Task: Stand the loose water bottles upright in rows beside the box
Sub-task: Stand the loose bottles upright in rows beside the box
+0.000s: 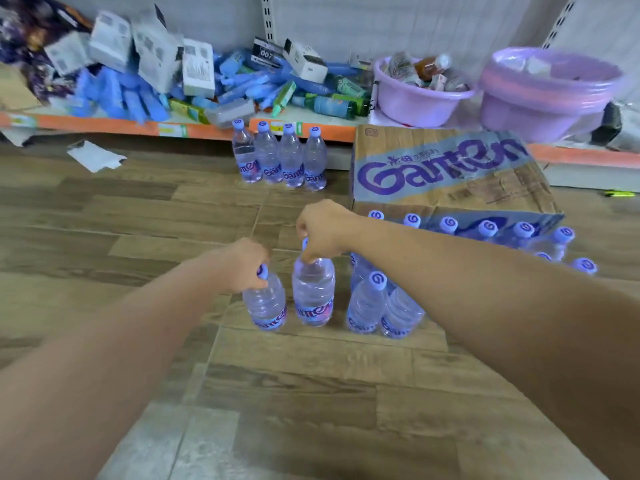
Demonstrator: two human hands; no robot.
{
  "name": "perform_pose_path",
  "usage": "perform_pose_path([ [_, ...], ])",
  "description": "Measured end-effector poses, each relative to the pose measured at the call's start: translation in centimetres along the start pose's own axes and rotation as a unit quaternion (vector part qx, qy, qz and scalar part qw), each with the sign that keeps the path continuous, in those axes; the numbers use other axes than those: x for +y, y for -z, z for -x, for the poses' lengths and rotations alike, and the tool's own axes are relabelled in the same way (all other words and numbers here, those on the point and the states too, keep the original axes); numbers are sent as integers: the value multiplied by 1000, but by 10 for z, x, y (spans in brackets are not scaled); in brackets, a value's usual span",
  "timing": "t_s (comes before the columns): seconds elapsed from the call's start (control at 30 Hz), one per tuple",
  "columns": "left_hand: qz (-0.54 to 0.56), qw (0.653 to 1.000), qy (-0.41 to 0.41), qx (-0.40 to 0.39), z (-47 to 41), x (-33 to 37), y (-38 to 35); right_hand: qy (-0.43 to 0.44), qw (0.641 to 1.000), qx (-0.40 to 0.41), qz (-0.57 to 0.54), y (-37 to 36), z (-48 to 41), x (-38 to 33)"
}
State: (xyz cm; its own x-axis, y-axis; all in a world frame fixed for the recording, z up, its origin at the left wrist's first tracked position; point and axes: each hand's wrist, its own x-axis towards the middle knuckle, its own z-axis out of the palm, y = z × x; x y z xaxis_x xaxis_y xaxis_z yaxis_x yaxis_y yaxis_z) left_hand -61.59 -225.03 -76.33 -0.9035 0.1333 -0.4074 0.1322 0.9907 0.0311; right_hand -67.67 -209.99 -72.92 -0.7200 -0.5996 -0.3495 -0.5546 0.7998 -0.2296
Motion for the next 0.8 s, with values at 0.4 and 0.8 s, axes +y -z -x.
perform_pose_path([
  [0.4,-18,998,37,-43,31,79,-48,53,996,-58,38,-77,74,34],
  [0.8,42,996,-84,-13,-11,219,-50,-53,996,-67,38,-83,164,159],
])
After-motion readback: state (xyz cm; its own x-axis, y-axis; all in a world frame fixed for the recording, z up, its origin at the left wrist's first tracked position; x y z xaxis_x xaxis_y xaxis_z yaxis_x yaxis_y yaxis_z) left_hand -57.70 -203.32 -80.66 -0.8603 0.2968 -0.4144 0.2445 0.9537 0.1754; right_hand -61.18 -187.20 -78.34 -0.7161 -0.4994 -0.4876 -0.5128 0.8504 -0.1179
